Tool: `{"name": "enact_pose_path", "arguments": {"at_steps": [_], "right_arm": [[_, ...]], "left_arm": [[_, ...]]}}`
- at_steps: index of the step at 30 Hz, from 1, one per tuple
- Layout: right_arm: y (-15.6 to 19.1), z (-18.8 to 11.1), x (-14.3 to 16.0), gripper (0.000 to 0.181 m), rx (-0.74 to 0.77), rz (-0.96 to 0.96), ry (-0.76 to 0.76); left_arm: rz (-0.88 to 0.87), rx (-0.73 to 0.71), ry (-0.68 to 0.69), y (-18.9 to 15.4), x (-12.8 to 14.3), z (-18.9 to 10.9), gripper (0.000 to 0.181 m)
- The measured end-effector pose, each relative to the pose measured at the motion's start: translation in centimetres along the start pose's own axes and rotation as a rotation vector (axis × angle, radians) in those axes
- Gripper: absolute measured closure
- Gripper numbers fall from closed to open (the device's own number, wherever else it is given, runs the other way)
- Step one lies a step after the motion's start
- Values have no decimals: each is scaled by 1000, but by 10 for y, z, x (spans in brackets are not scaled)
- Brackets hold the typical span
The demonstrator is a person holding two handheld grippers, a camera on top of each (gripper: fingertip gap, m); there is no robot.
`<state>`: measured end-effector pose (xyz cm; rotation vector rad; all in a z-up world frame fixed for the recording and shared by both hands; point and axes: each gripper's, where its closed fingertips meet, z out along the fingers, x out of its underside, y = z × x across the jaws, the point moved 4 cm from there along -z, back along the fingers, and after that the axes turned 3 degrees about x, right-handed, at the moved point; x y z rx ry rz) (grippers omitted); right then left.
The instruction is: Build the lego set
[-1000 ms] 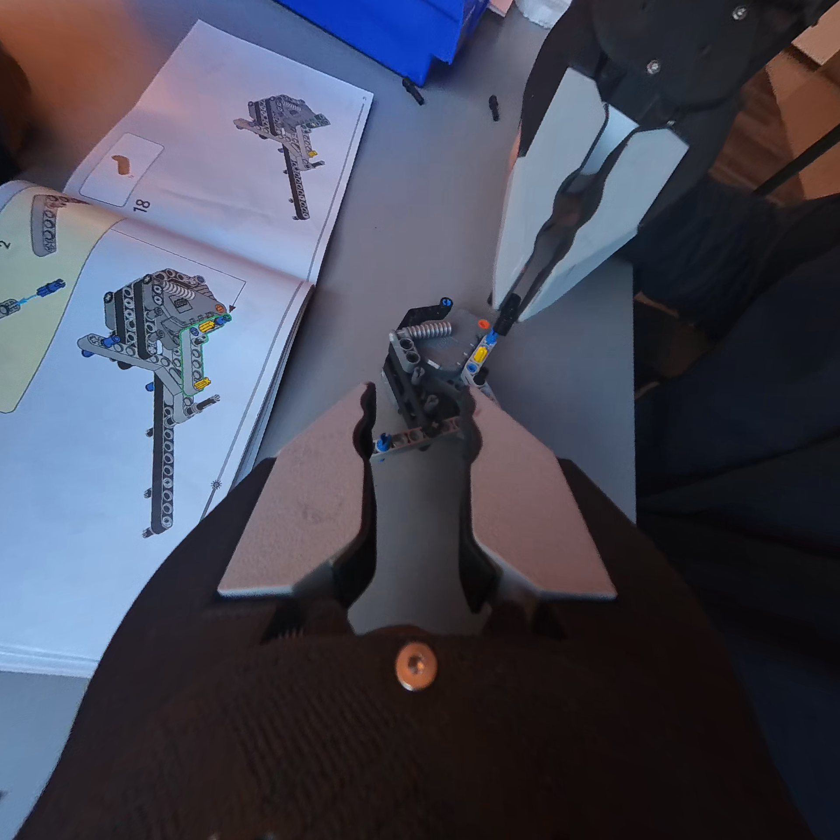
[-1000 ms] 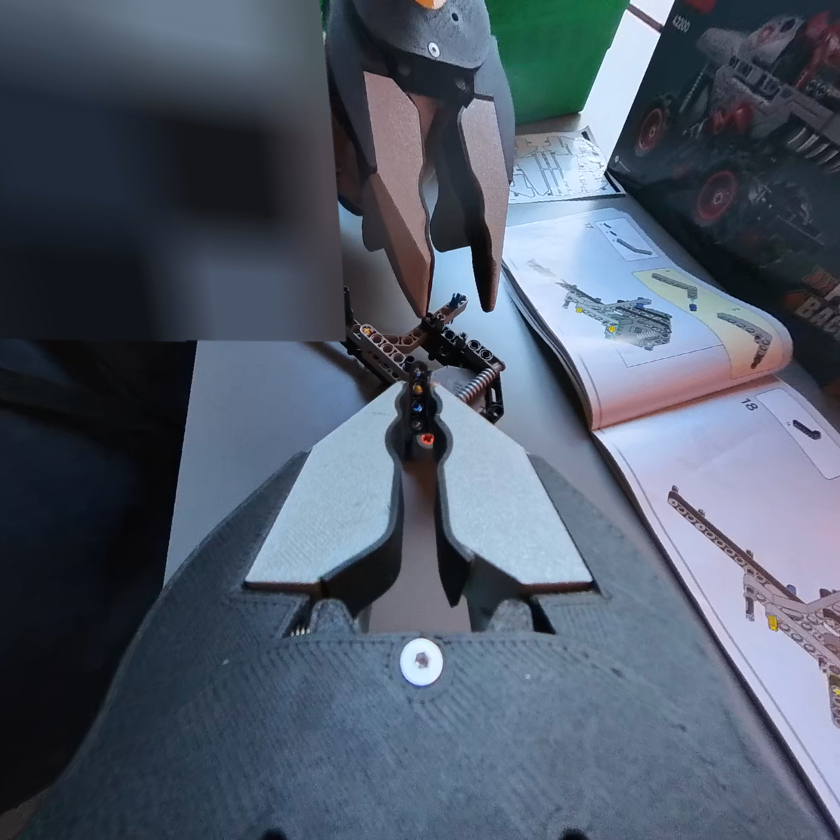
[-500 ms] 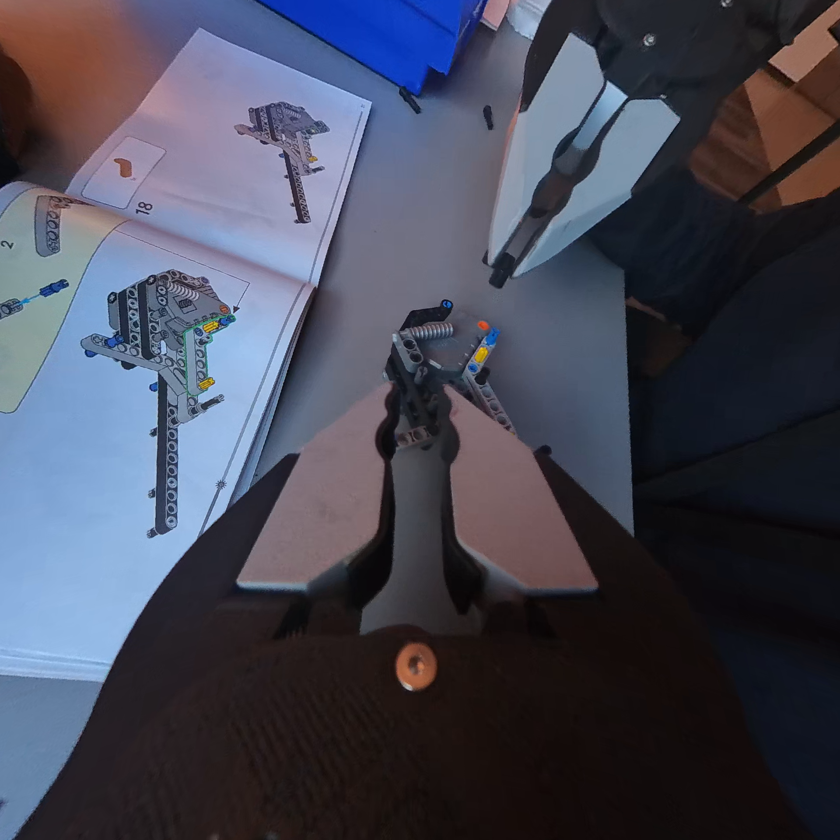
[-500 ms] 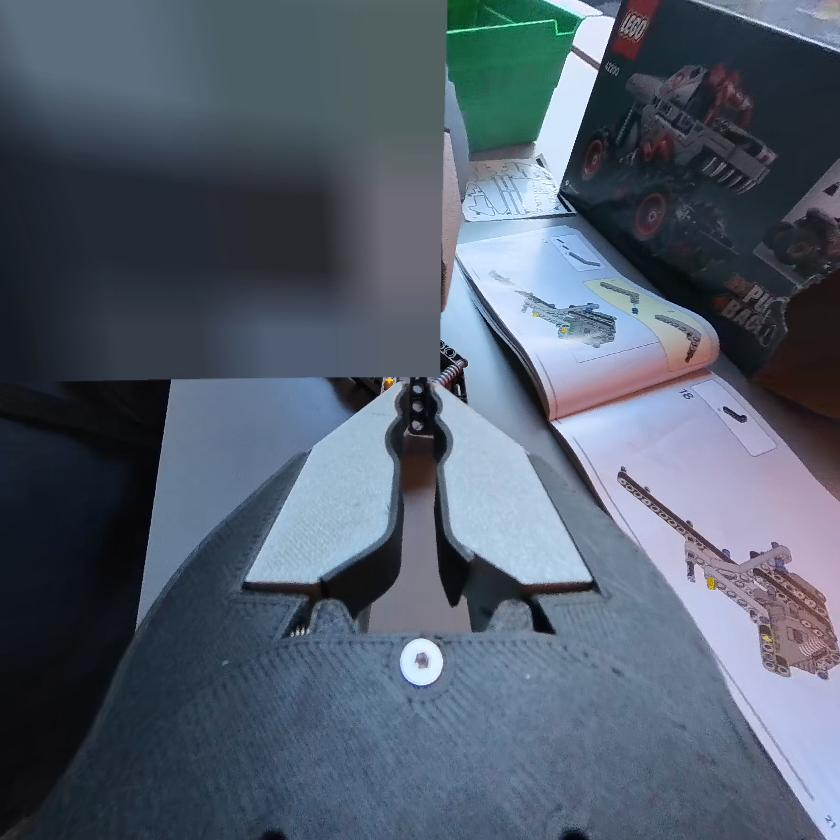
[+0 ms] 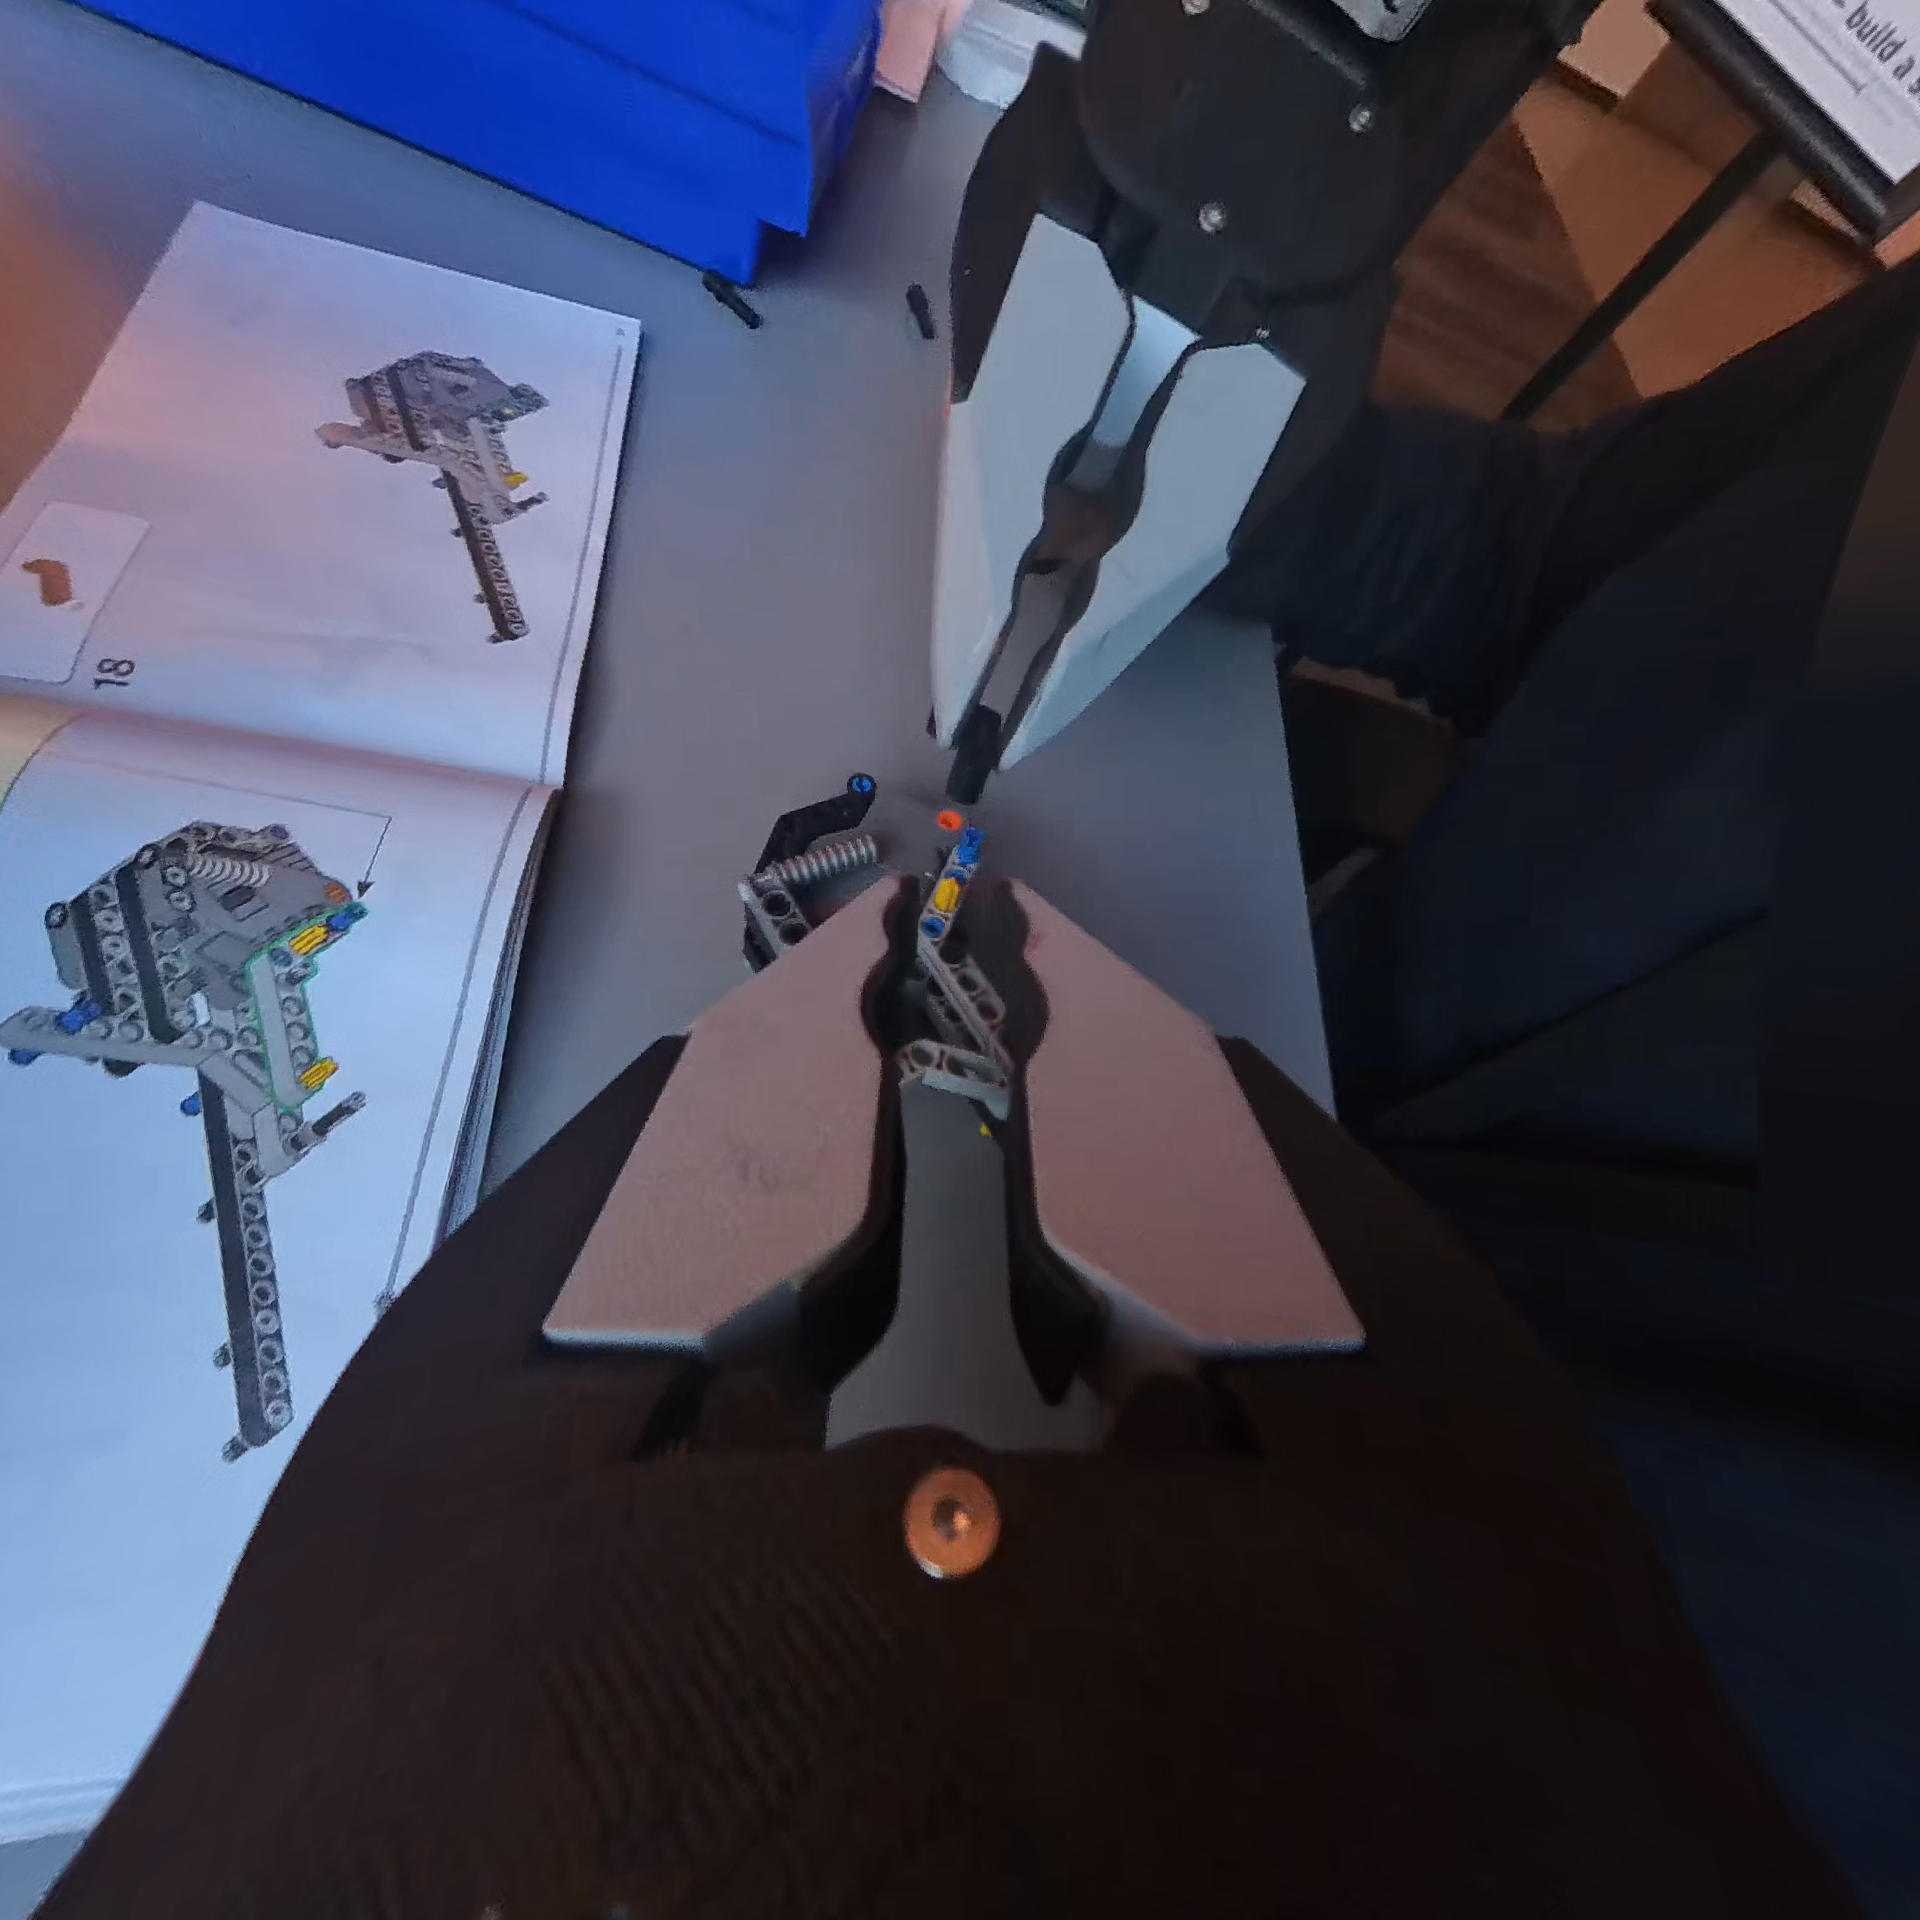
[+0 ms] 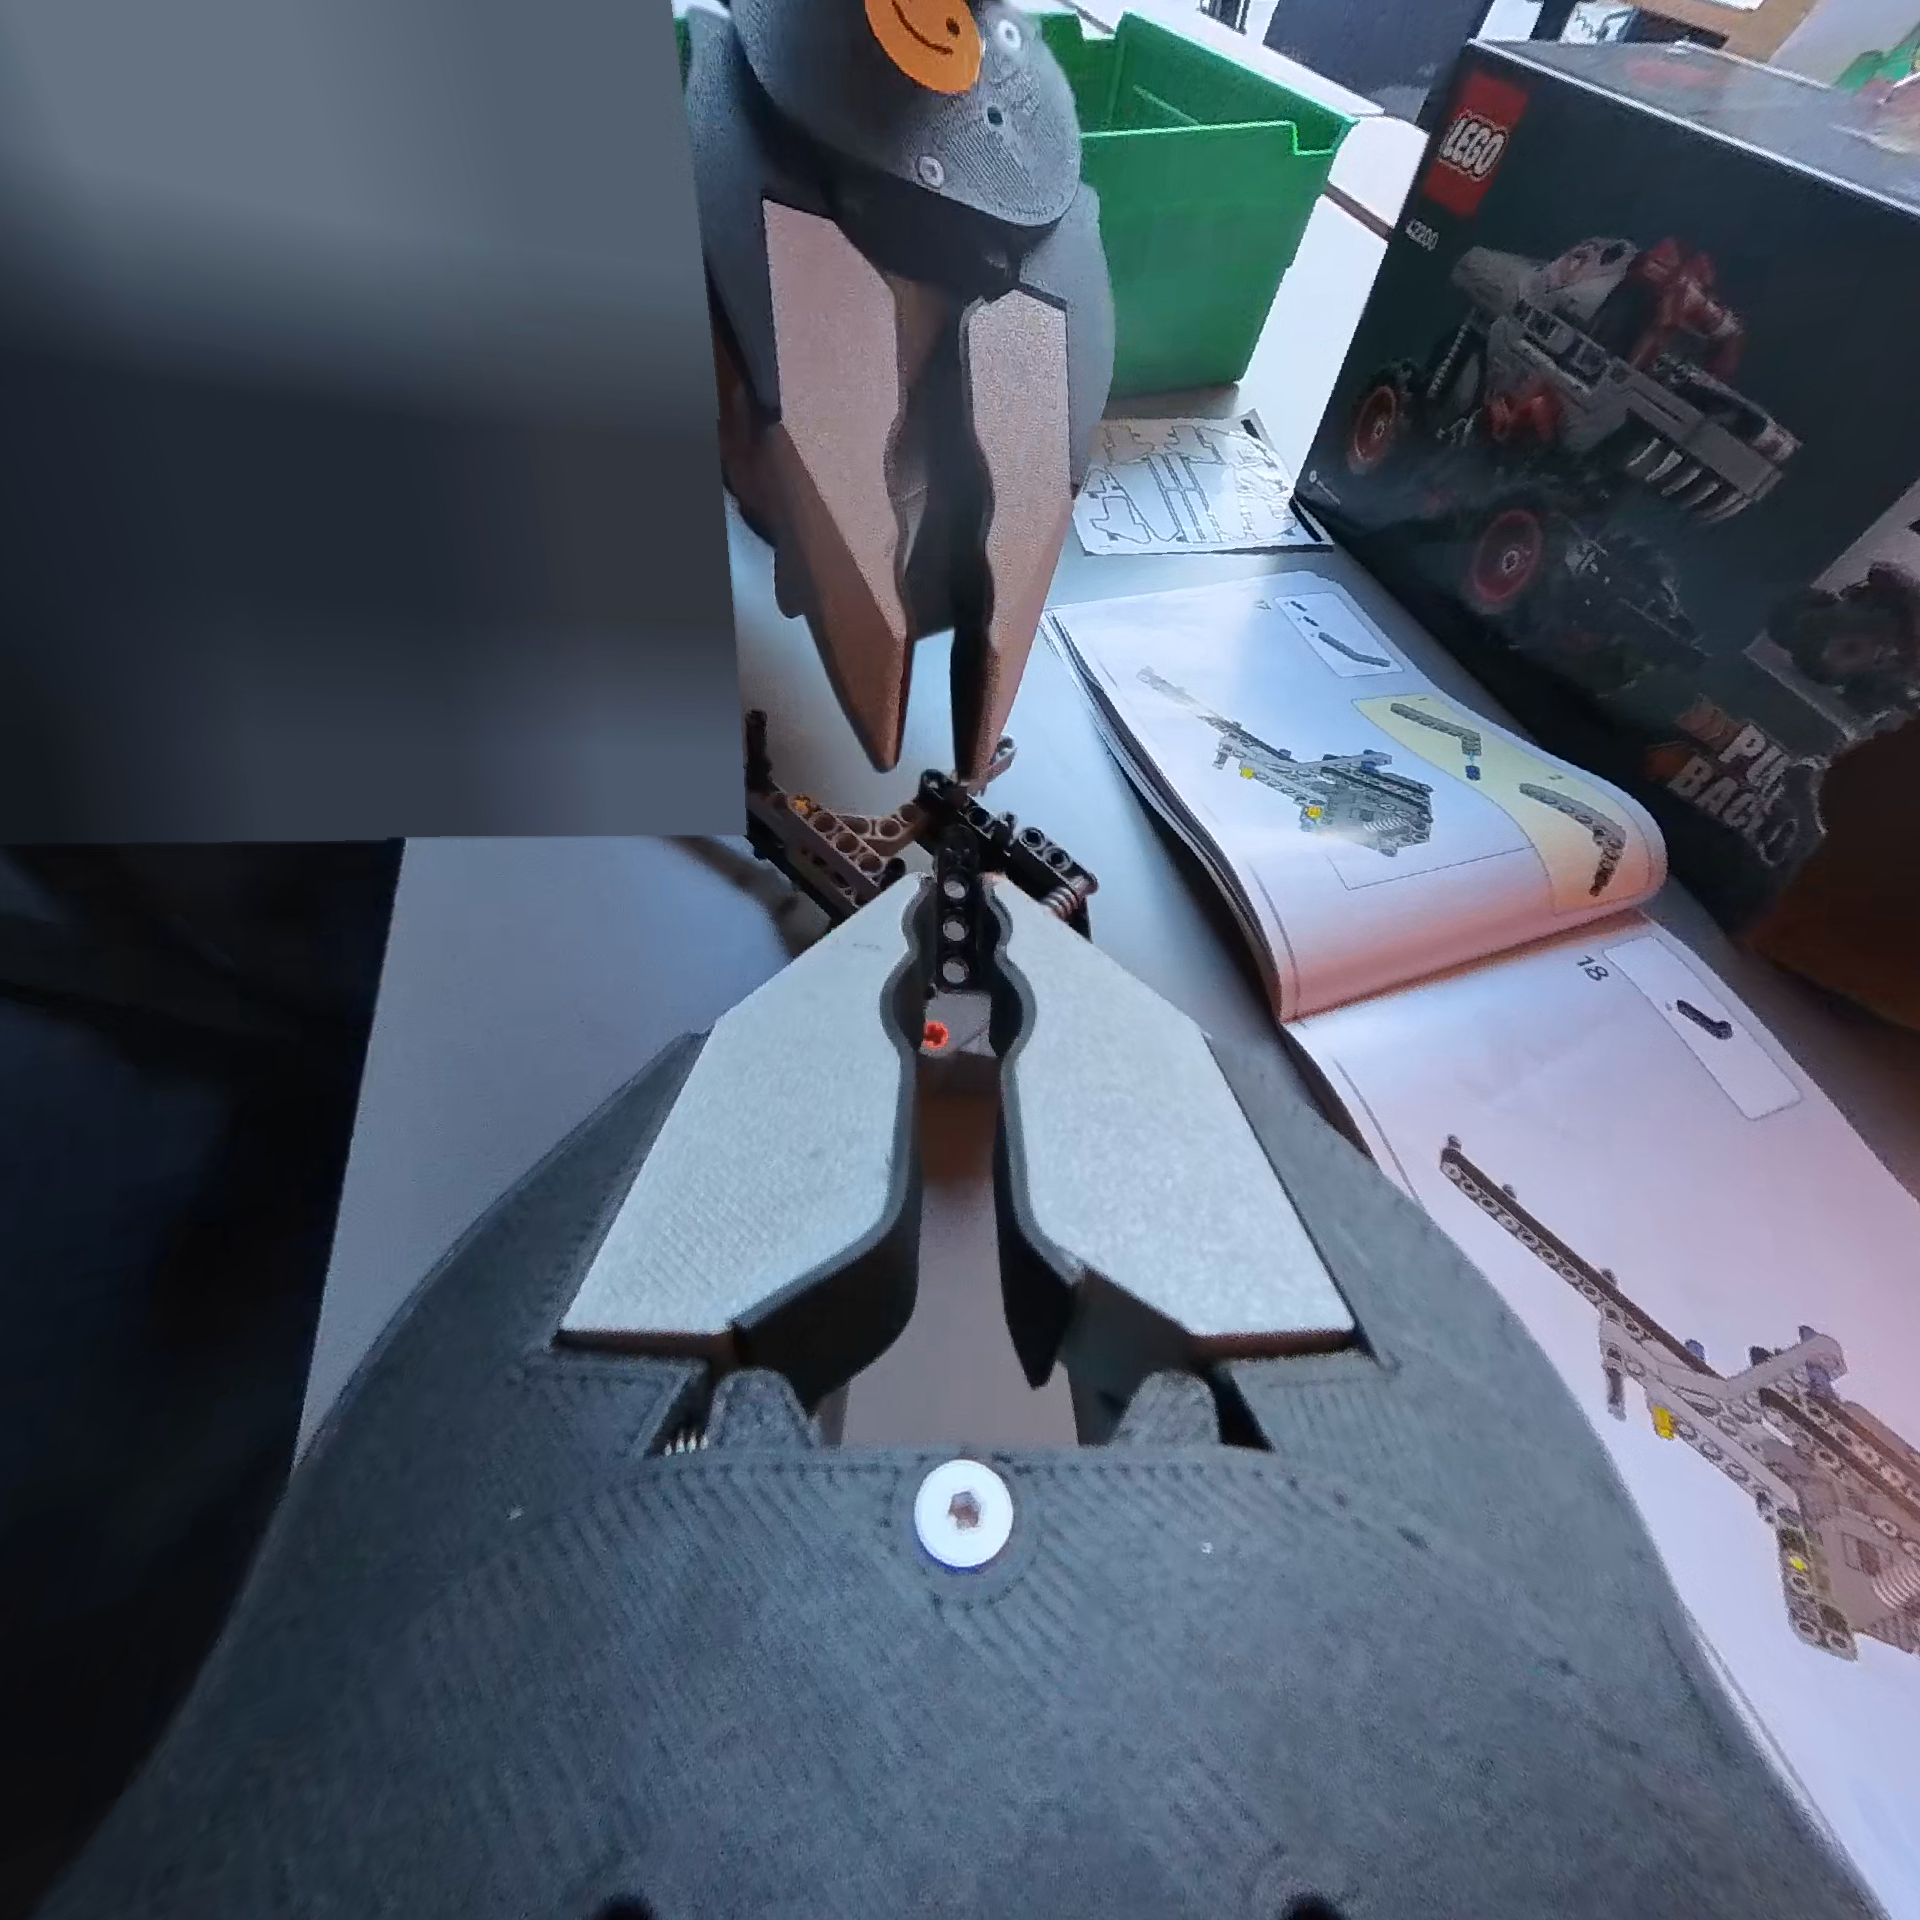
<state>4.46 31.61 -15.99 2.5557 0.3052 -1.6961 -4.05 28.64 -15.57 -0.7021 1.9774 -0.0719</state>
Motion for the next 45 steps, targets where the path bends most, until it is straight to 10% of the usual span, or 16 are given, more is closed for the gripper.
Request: {"name": "enact_pose_path", "arguments": {"at_steps": [45], "right_arm": [[5, 4, 8, 177, -20, 55, 100]], "left_arm": [[57, -6, 102, -1, 6, 23, 166]]}}
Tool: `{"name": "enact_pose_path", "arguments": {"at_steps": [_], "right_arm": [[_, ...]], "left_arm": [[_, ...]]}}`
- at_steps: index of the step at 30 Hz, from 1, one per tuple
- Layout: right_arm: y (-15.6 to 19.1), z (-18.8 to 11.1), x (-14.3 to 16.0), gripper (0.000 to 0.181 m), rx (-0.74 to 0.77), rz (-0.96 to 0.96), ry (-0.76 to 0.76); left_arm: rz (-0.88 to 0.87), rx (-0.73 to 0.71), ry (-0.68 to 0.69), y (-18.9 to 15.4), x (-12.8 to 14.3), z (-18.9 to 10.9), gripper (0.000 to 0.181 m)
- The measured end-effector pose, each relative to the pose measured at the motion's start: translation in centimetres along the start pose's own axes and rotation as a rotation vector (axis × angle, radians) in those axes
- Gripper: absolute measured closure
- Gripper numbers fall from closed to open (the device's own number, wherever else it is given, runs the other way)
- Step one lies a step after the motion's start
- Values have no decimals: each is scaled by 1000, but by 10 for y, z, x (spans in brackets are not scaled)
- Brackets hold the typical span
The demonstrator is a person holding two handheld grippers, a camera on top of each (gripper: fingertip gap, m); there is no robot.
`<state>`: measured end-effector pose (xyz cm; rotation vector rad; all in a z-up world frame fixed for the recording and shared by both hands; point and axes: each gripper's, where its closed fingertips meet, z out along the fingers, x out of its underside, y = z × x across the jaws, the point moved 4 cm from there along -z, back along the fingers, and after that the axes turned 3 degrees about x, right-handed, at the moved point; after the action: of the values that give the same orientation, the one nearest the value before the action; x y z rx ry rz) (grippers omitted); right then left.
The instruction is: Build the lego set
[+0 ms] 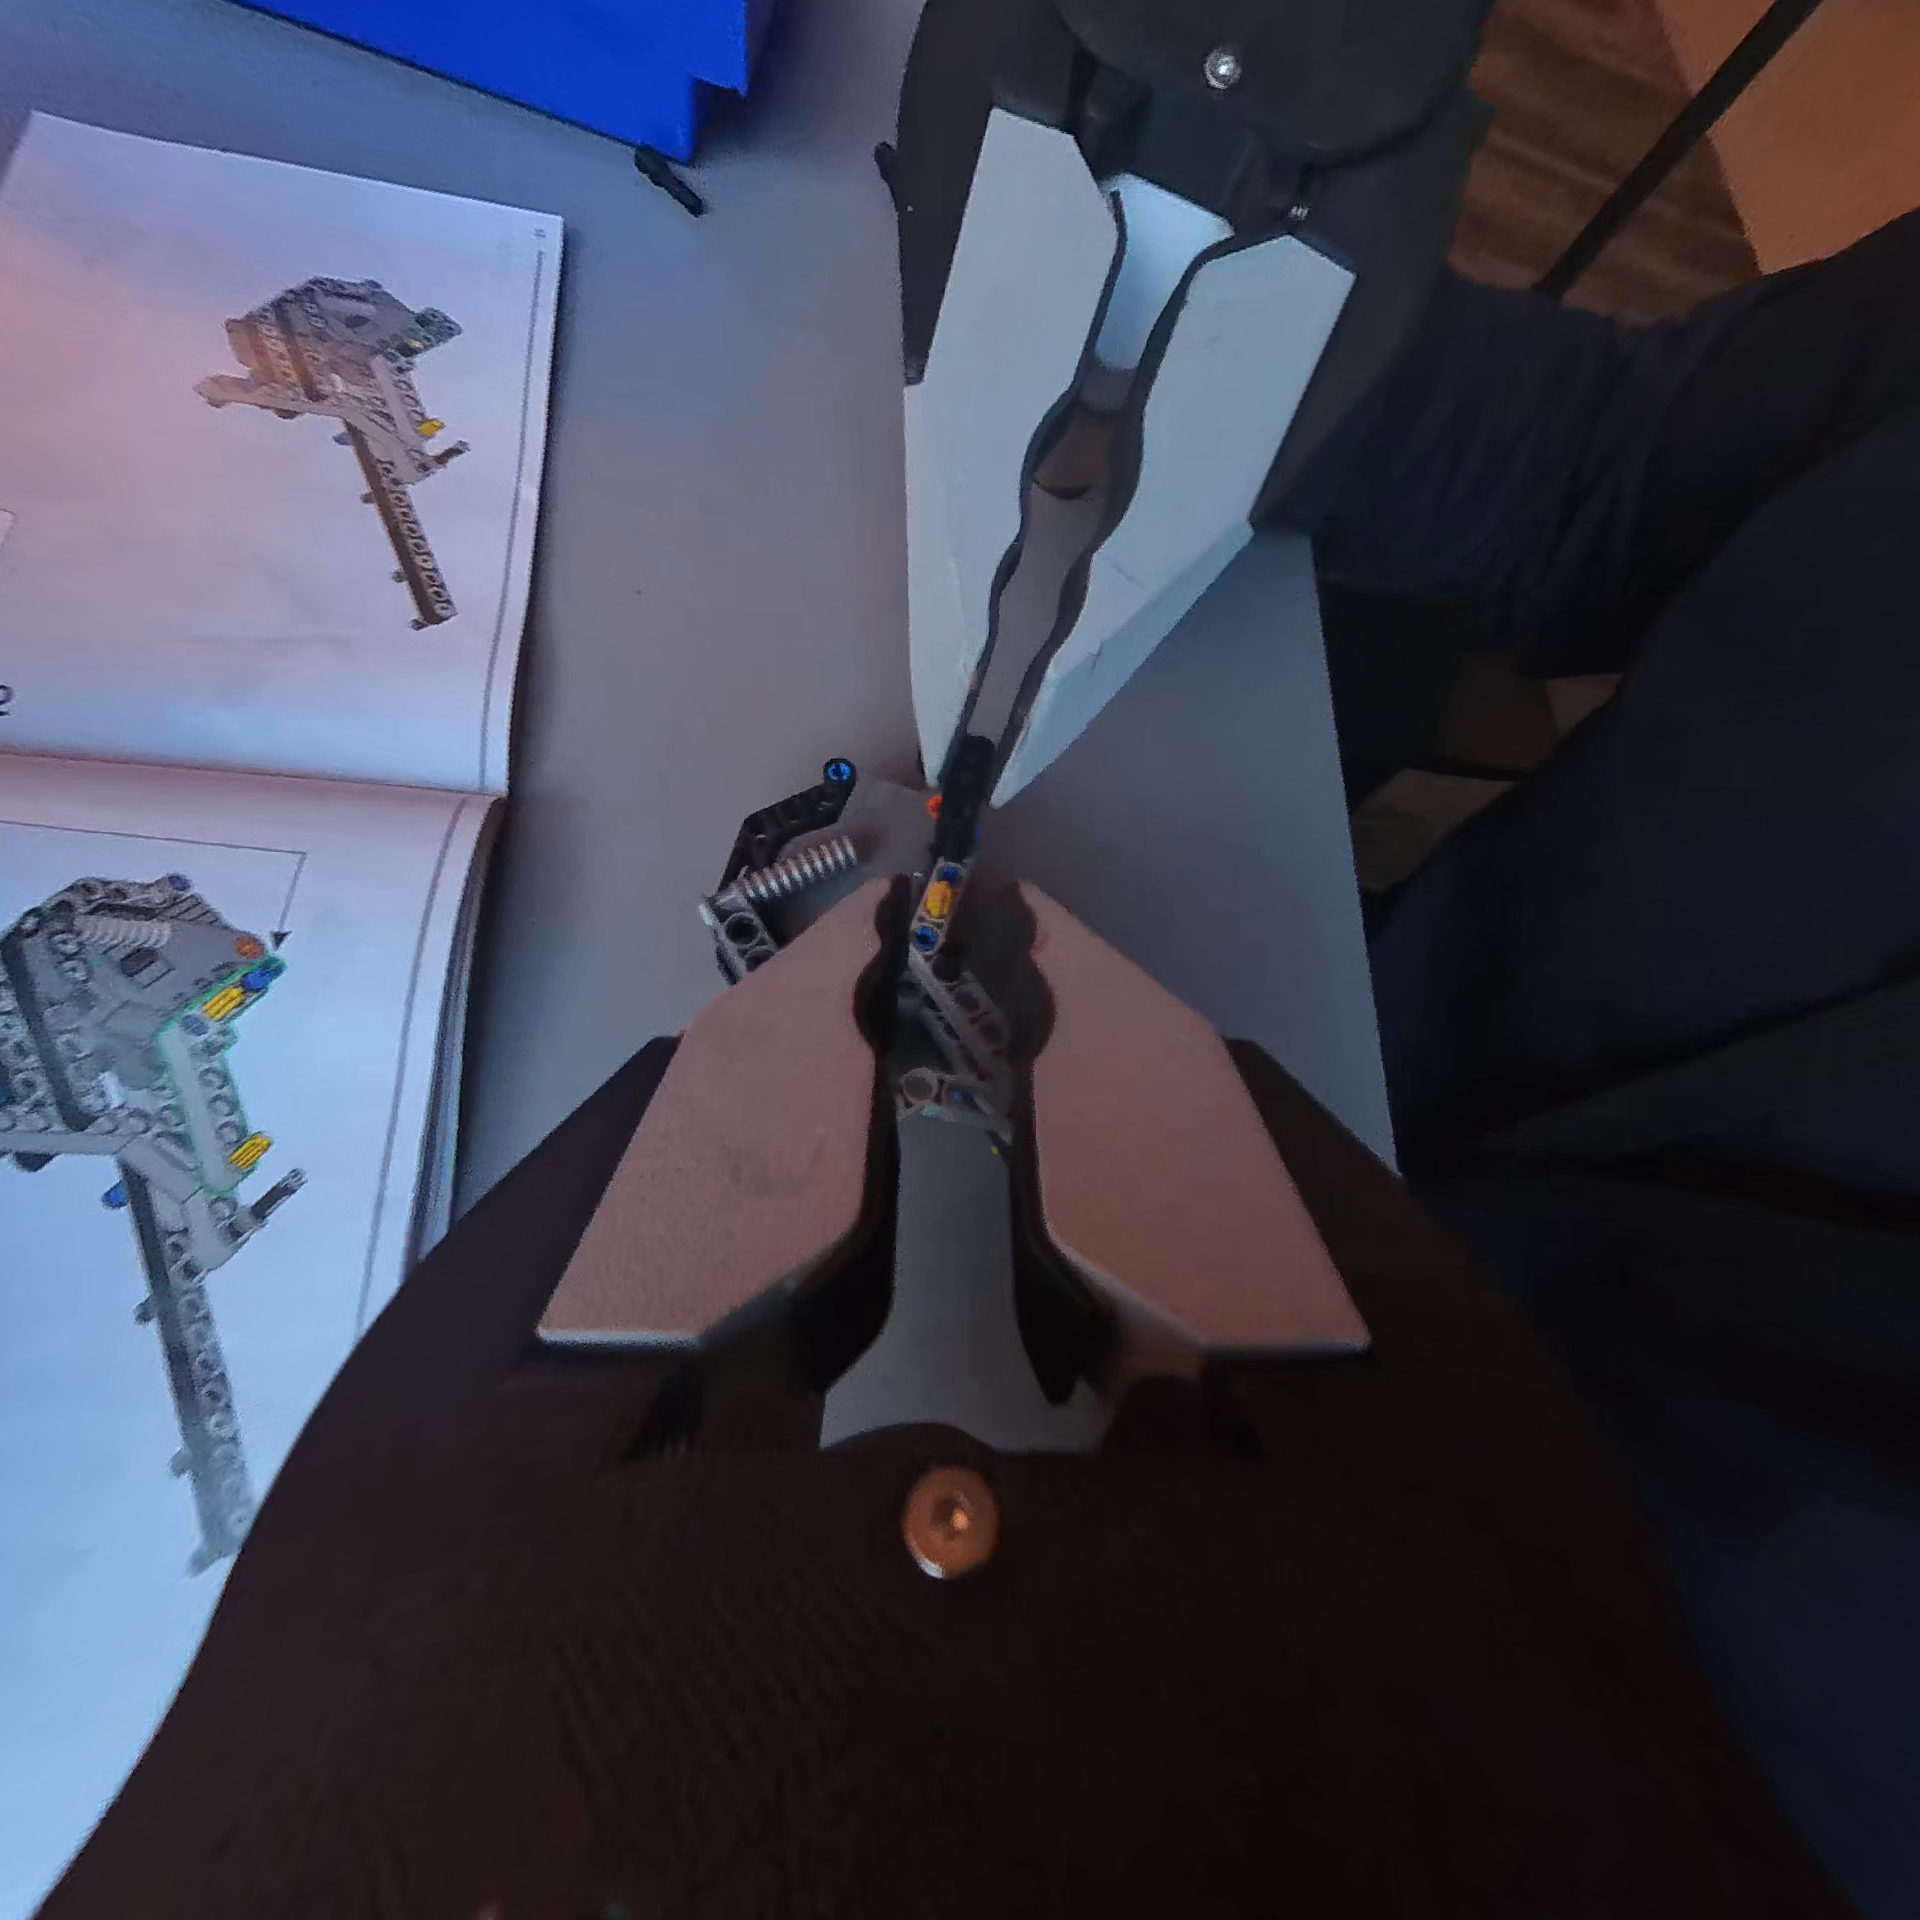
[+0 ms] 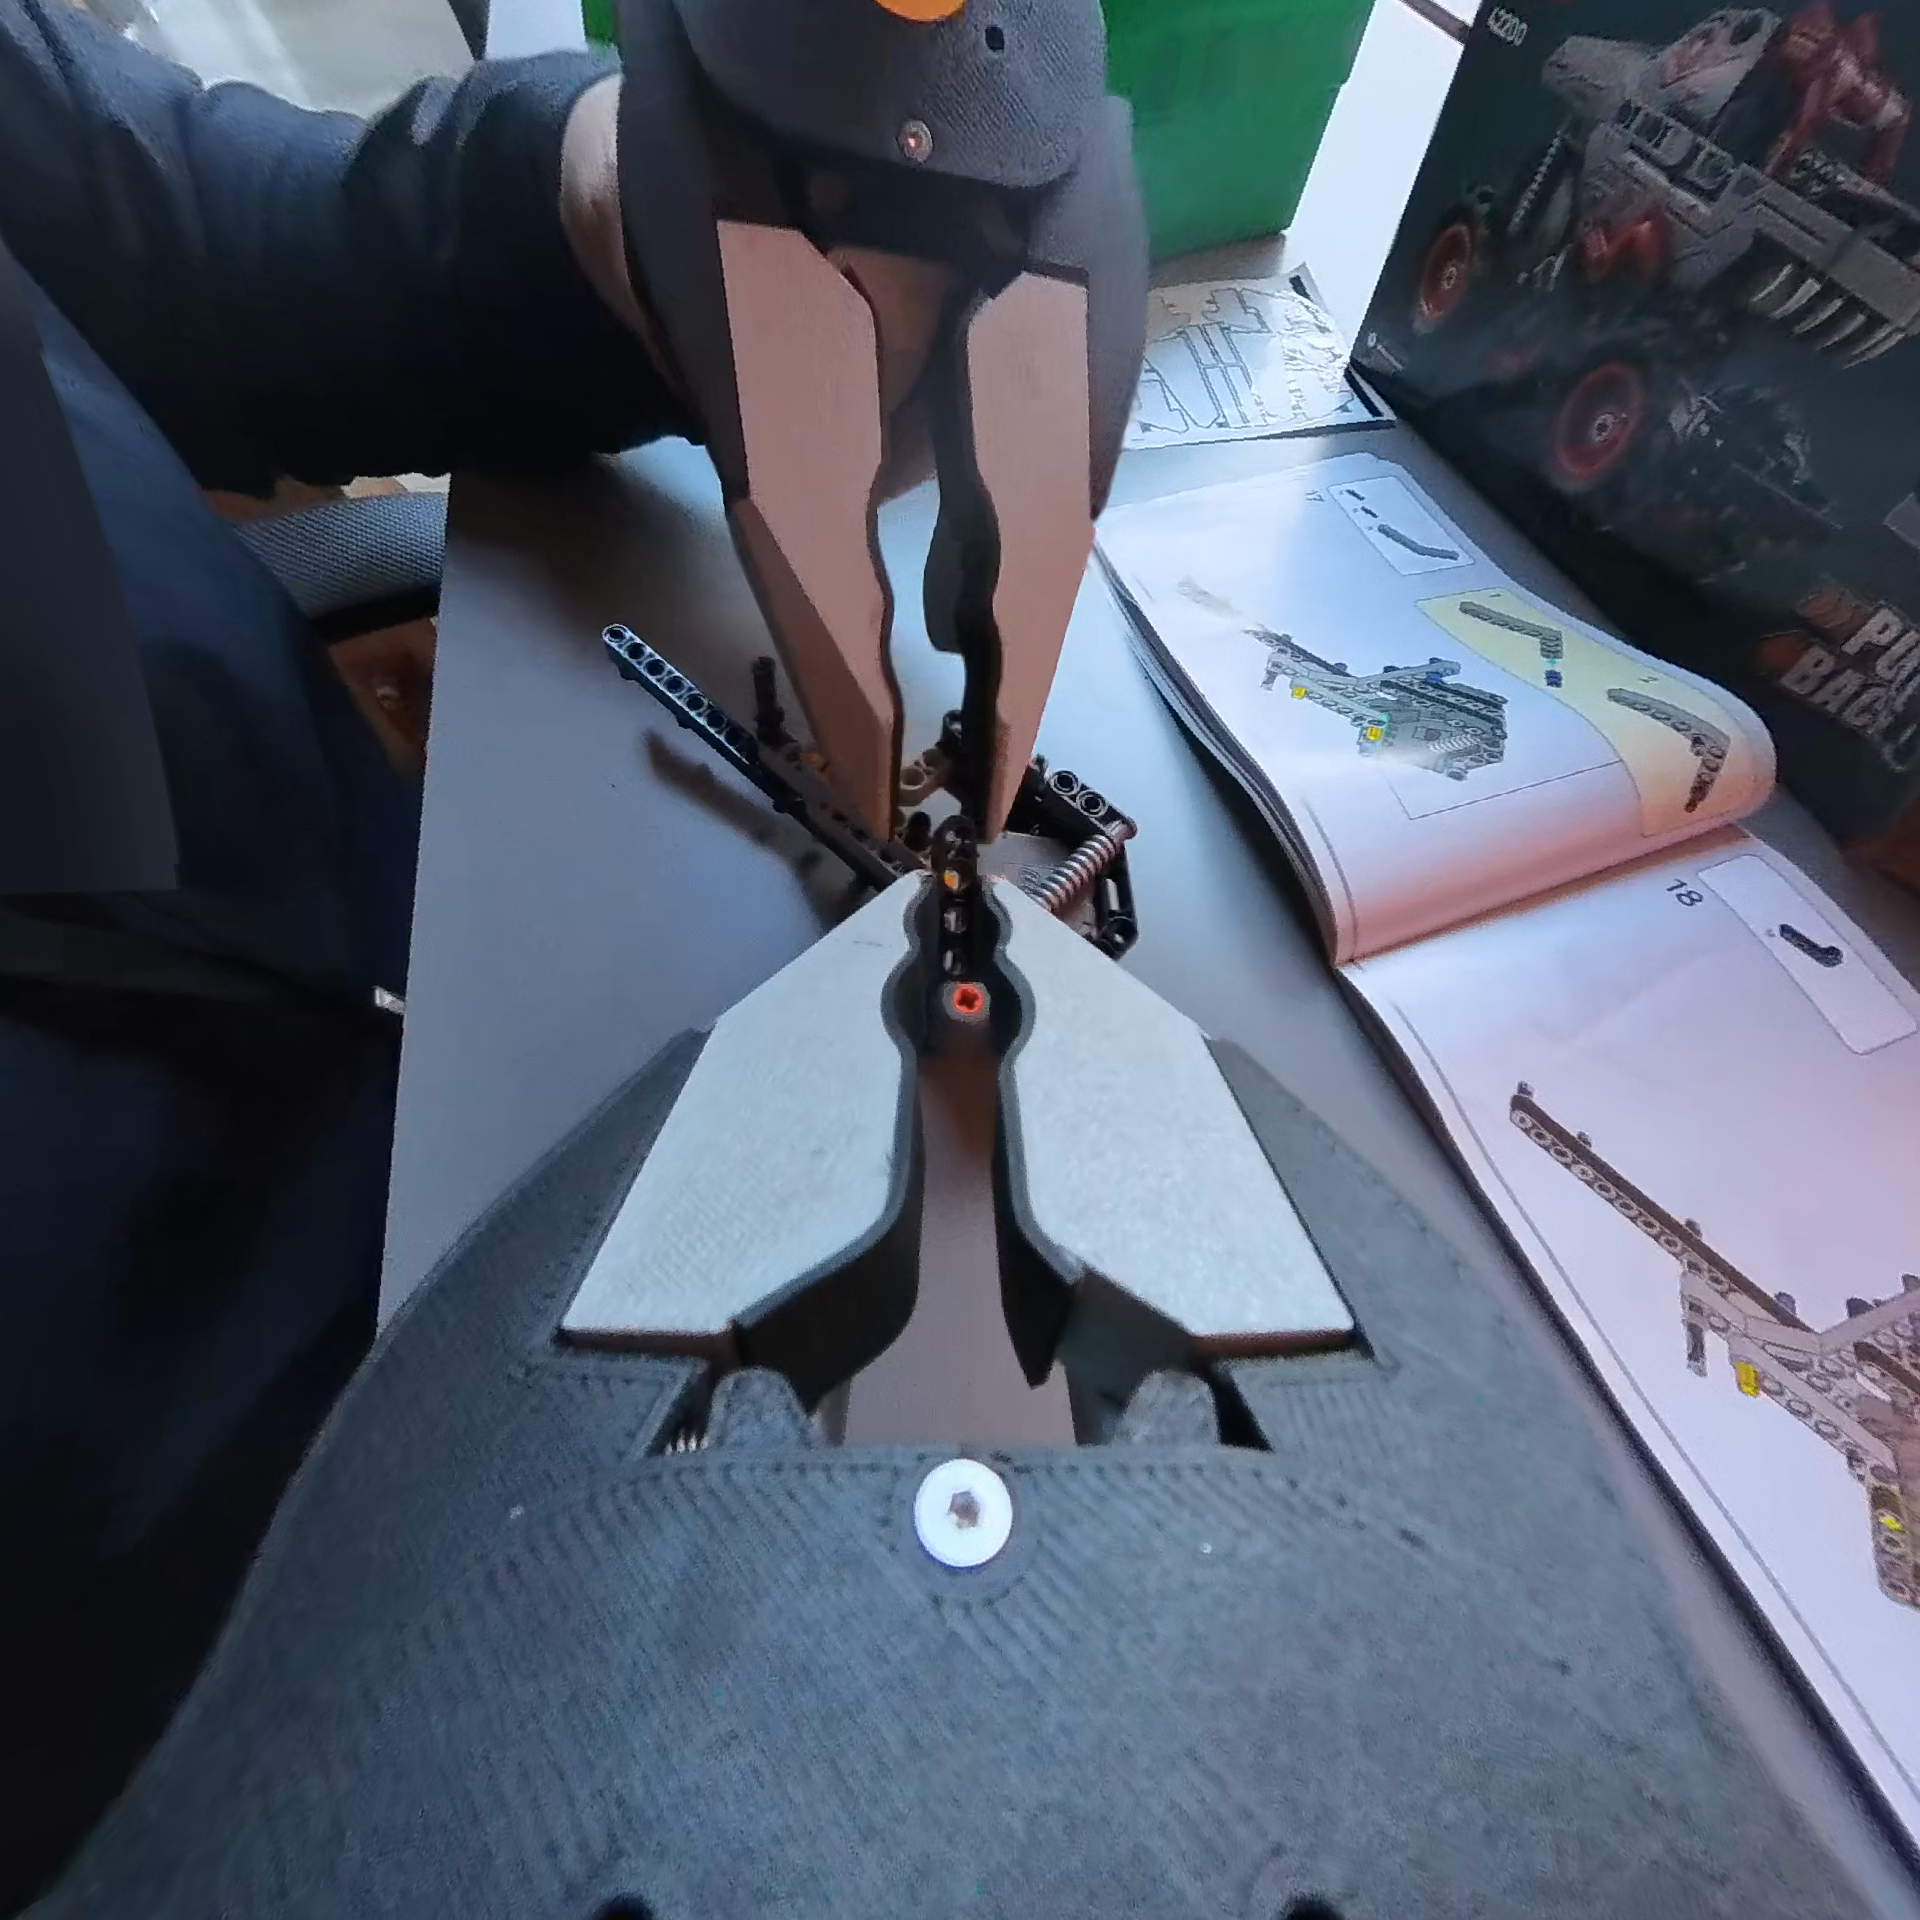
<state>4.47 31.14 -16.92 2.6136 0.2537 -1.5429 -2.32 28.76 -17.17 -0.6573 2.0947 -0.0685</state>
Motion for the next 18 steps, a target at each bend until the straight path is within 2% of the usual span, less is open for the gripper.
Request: {"name": "enact_pose_path", "arguments": {"at_steps": [9, 14, 16, 18], "right_arm": [[6, 4, 2, 177, 6, -60, 28], [5, -2, -3, 177, 26, -88, -15], [1, -10, -3, 171, 41, -103, -45], [-6, -19, -2, 156, 46, -69, -67]], "left_arm": [[2, 31, 2, -2, -1, 6, 176], [4, 54, -31, -3, -5, 3, 176], [0, 58, -35, -2, -4, 1, 176], [8, 52, -38, 0, -3, 0, 176]]}}
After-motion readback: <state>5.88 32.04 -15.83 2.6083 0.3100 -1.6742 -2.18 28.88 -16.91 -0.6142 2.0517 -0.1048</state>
